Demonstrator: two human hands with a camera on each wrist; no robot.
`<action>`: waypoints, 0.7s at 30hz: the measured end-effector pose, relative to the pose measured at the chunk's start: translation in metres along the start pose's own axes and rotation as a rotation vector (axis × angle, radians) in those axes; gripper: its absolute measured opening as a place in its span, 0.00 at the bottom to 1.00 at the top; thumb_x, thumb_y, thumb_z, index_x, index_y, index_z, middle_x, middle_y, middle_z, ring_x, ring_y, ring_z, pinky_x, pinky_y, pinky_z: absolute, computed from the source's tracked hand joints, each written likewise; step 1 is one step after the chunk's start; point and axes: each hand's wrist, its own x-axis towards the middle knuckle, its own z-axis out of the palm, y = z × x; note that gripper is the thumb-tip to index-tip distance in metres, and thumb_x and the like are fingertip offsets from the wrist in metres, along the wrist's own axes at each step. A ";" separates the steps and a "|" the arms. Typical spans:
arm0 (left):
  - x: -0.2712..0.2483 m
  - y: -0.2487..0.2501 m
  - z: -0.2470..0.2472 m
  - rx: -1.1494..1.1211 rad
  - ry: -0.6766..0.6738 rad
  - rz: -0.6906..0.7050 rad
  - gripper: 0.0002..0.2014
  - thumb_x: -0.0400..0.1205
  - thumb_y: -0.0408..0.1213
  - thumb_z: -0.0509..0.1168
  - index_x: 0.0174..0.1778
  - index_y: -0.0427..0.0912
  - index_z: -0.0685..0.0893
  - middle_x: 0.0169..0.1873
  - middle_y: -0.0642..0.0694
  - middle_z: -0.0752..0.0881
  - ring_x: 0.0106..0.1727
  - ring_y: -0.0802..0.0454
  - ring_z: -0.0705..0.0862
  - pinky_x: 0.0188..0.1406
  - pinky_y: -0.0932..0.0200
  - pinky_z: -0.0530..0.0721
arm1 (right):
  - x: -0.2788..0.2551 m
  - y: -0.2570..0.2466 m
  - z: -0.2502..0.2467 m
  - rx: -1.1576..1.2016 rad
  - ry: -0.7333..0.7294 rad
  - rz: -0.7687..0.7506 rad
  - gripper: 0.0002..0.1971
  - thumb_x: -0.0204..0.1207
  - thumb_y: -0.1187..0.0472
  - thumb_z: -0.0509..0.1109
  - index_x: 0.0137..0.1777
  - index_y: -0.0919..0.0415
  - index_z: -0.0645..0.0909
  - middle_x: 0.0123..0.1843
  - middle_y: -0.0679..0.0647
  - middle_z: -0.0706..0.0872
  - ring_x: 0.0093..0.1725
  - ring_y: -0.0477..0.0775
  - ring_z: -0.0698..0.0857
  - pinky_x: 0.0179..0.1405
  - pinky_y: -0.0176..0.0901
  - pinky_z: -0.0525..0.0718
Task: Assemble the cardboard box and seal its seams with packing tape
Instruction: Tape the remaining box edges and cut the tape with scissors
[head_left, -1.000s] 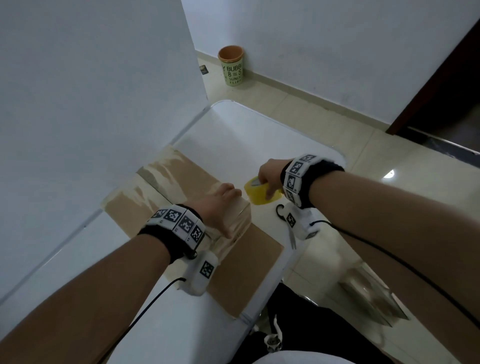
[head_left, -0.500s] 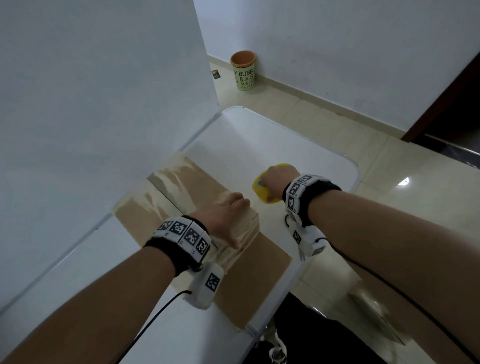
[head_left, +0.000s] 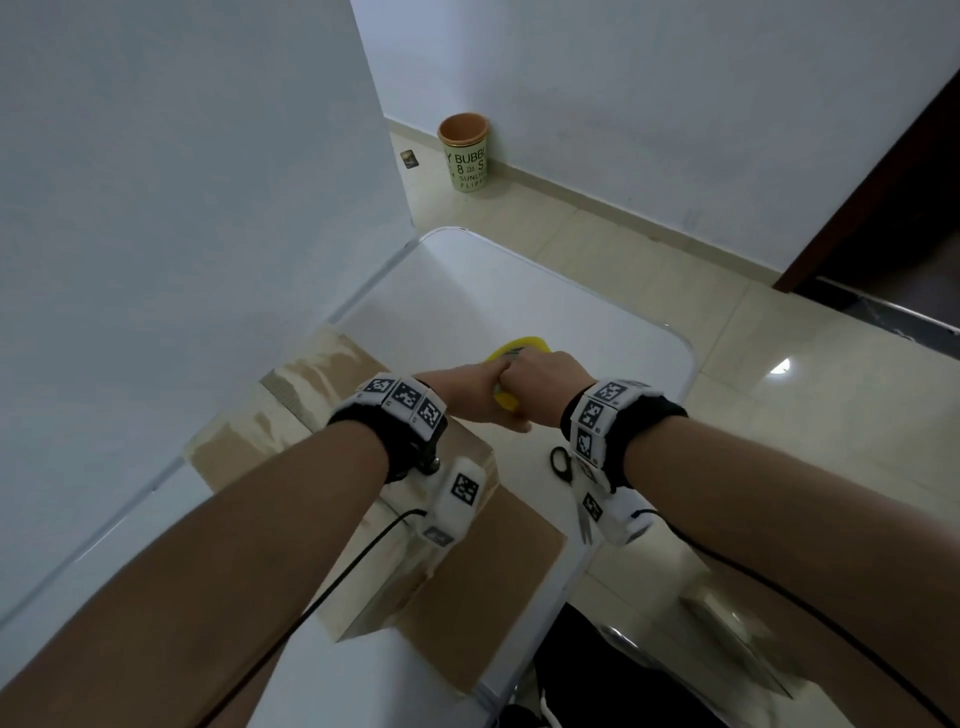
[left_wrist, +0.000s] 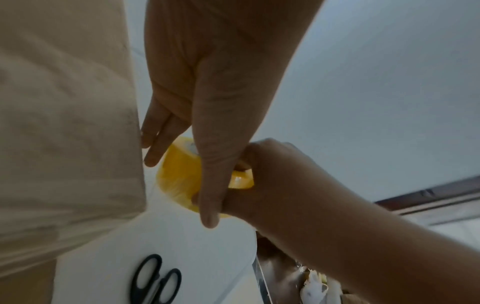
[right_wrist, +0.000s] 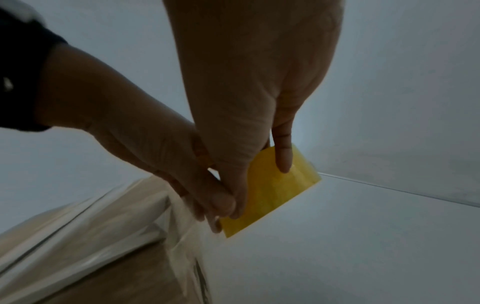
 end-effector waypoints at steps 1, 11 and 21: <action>0.002 0.001 -0.001 0.006 -0.017 -0.011 0.31 0.74 0.53 0.74 0.71 0.45 0.75 0.63 0.45 0.82 0.62 0.45 0.80 0.64 0.47 0.79 | -0.004 0.002 -0.002 0.027 -0.004 -0.018 0.13 0.81 0.58 0.61 0.59 0.61 0.82 0.60 0.57 0.83 0.58 0.60 0.82 0.43 0.46 0.80; 0.002 -0.021 0.001 -0.268 0.019 -0.052 0.15 0.79 0.43 0.70 0.59 0.40 0.84 0.43 0.43 0.85 0.40 0.51 0.84 0.44 0.54 0.84 | -0.026 0.057 0.039 0.498 0.071 0.279 0.15 0.73 0.72 0.58 0.51 0.60 0.83 0.57 0.57 0.82 0.59 0.61 0.81 0.56 0.50 0.81; 0.002 -0.023 0.006 -0.445 0.037 -0.044 0.14 0.79 0.41 0.71 0.59 0.41 0.85 0.42 0.44 0.85 0.42 0.51 0.82 0.43 0.58 0.79 | -0.014 0.052 0.148 0.485 -0.364 0.314 0.18 0.79 0.61 0.67 0.69 0.51 0.79 0.71 0.55 0.69 0.66 0.67 0.75 0.69 0.53 0.74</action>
